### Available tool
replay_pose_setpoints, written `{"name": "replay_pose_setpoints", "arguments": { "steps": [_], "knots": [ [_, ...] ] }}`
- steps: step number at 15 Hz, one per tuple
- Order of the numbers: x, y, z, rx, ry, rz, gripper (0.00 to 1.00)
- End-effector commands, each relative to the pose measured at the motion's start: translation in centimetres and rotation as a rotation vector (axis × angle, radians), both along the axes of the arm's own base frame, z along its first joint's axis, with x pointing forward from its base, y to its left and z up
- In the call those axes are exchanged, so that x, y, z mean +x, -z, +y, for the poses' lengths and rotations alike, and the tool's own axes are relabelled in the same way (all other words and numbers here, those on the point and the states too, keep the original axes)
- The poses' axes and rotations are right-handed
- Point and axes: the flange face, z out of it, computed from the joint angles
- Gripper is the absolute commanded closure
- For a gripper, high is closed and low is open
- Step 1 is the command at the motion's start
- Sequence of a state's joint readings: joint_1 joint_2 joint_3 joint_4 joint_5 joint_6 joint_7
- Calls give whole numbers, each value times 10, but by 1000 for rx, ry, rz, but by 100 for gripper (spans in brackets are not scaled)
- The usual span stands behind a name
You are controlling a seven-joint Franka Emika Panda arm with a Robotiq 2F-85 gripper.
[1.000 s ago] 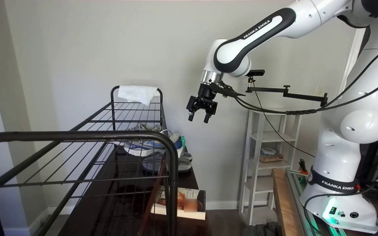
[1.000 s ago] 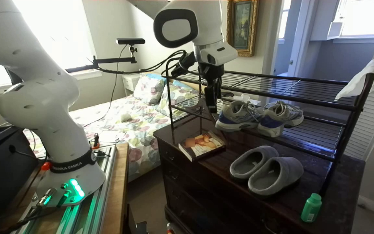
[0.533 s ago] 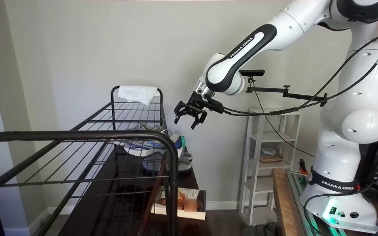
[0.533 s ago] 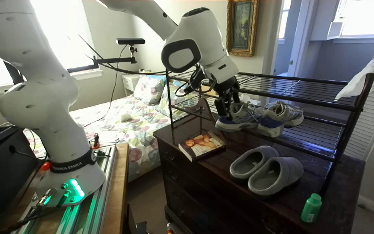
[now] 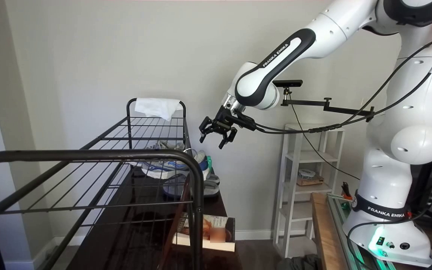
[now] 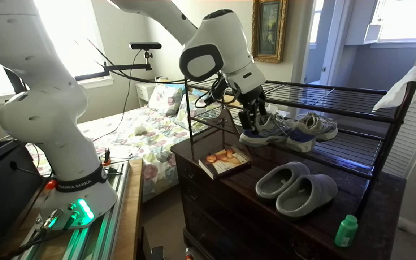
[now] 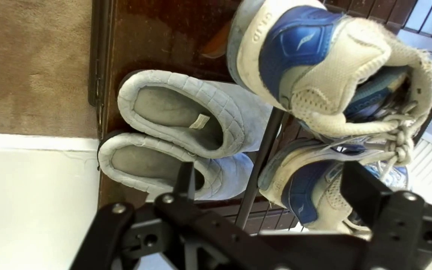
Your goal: Put a shoe on the top stand and put the green bottle in the shoe
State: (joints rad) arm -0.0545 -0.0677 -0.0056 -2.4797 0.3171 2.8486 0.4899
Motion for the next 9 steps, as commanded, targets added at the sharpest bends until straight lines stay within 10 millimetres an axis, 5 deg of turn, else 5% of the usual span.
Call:
{"name": "replay_pose_setpoints", "arguments": {
  "steps": [1, 9],
  "knots": [
    [-7, 16, 10, 31, -15, 49, 0],
    [-18, 20, 32, 56, -141, -60, 0]
  ]
}}
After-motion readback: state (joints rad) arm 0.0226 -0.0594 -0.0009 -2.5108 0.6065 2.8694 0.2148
